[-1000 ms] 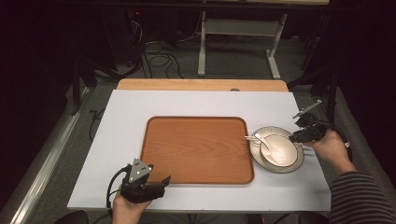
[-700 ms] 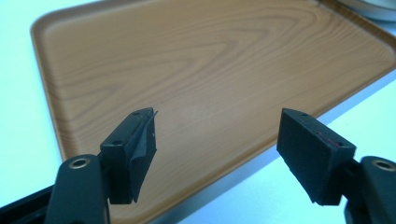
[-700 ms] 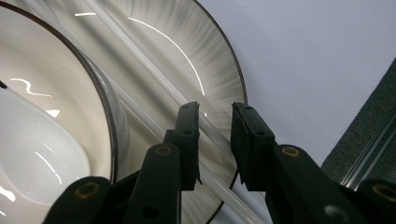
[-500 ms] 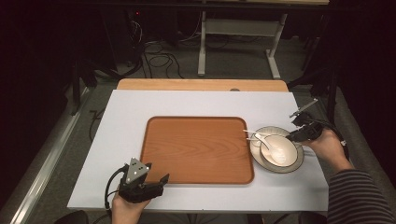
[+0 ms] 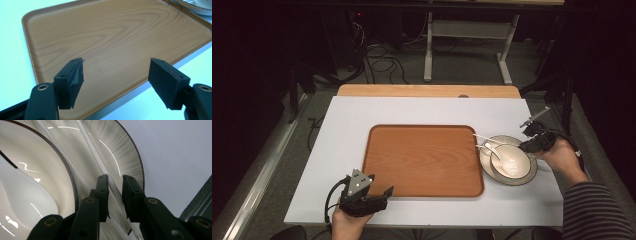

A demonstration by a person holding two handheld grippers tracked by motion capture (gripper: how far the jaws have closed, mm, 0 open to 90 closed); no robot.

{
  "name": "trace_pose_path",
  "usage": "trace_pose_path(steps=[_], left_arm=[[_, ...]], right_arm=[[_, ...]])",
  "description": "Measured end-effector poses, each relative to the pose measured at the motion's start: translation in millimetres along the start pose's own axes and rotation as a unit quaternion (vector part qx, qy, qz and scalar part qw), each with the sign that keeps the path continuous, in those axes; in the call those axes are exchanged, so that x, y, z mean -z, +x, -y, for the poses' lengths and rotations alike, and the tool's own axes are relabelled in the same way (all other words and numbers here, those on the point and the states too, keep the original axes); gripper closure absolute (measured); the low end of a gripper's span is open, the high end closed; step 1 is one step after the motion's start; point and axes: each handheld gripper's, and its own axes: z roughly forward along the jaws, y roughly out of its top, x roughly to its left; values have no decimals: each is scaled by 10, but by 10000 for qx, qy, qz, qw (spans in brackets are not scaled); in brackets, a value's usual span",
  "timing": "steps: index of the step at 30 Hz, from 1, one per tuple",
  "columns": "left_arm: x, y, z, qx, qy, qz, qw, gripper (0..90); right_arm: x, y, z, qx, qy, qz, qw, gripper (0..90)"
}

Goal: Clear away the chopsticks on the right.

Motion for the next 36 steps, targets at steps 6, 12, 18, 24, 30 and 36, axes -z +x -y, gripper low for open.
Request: trace_pose_path(steps=[6,12,18,24,30,36], left_arm=[[-8,6,-5,14,0,13,10000,289],[-6,11,-4,32,4,54,10000,289],[-20,20,-15,18,24,100,9999,289],[-56,15,-36,-30,29,192,9998,289],[-103,0,-83,-186,46,257,9995,289],[-160,-3,-132,-263,34,432,9987,289]], right_arm=[[4,18,10,100,-3,4,10000,803],[1,25,21,178,-52,79,9998,840],[1,57,23,236,-65,156,9996,858],[100,87,66,165,-308,263,9990,860],[303,126,156,31,-621,335,9975,861],[450,234,240,-28,-801,339,9962,861]])
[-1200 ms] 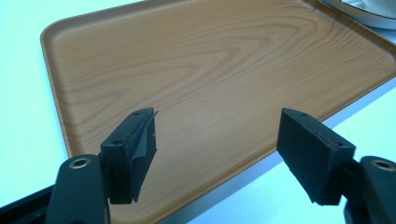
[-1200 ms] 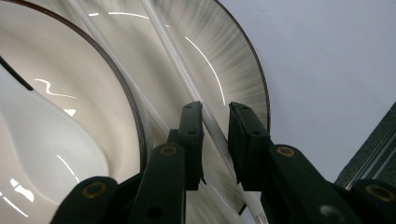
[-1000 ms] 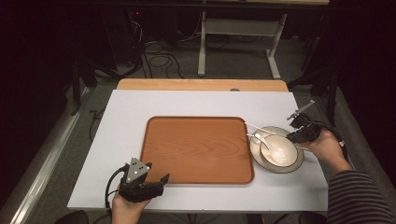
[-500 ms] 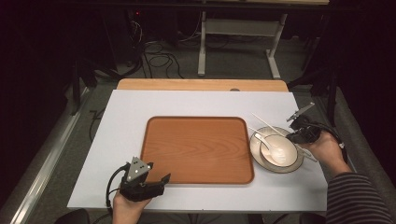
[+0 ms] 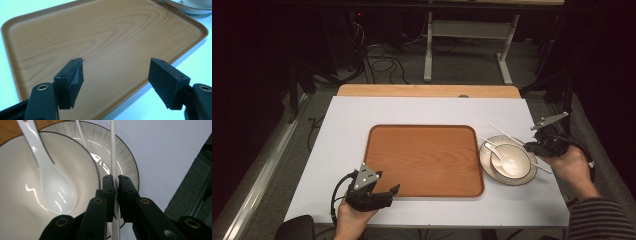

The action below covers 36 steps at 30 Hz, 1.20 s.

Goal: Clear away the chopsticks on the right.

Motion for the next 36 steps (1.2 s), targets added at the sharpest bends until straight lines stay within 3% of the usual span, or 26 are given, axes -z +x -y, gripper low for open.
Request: trace_pose_path(steps=[6,8,20,26,36], left_arm=[[-67,22,-114,-102,-45,192,9998,292],[-98,27,-129,-119,-27,237,9996,292],[-228,1,-204,-282,23,463,9985,293],[-247,-7,-207,-311,54,488,9983,293],[-240,-12,-183,-303,80,447,9985,293]], right_arm=[[236,167,90,-147,-300,-11,9994,861],[300,239,120,-82,-432,6,9990,860],[584,638,221,-123,-751,-52,9971,860],[626,821,233,-27,-889,-198,9958,860],[532,1122,133,112,-1063,-553,9927,860]])
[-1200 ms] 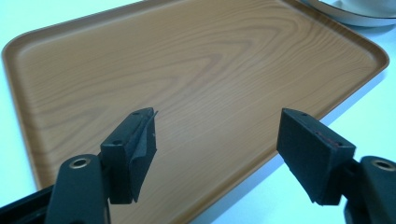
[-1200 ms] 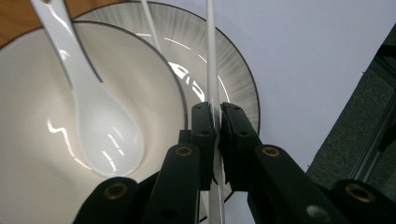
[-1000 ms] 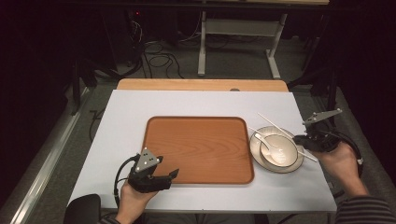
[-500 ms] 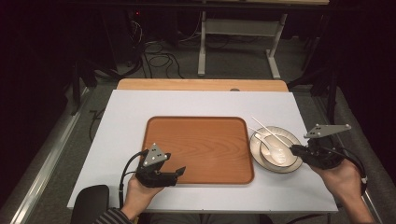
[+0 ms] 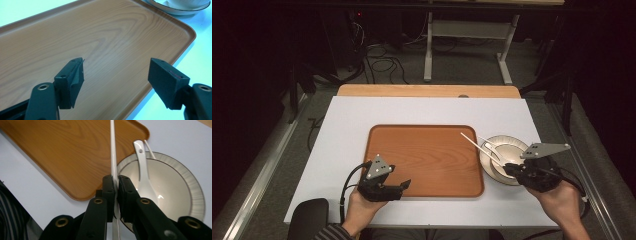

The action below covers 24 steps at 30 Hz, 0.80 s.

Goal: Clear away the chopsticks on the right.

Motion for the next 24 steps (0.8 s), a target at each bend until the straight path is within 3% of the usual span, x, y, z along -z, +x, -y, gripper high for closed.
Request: trace_pose_path(steps=[5,14,19,24], left_arm=[[18,5,15,32,-4,-19,10000,292],[27,8,27,47,1,-31,10000,292],[36,-2,30,40,-8,-33,10000,292],[26,-3,30,42,0,-35,10000,292]], right_arm=[[-154,127,-43,135,-9,-98,9999,860],[-458,294,-121,104,-33,-378,9992,860],[-637,349,-152,9,0,-397,9992,860],[-795,426,-195,160,175,-236,9994,860]])
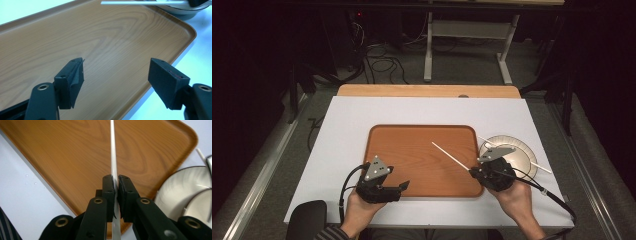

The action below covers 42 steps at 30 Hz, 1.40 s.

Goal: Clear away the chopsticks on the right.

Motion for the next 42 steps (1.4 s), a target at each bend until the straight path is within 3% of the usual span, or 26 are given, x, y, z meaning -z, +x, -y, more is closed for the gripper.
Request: trace_pose_path(steps=[12,26,34,38,42], left_arm=[[31,-6,28,27,10,-61,10000,292],[225,2,164,281,-52,-377,9989,290],[236,-10,171,271,-47,-372,9989,290],[244,-10,174,244,-41,-356,9991,291],[244,-8,175,261,-49,-353,9990,291]], right_arm=[[-292,-6,-72,-38,211,50,9998,860],[-662,-67,-108,-154,610,-112,9980,849],[-678,-73,-83,-124,622,62,9980,840],[-655,-94,-59,-148,681,398,9968,828],[-645,-100,-48,-244,717,524,9957,826]])
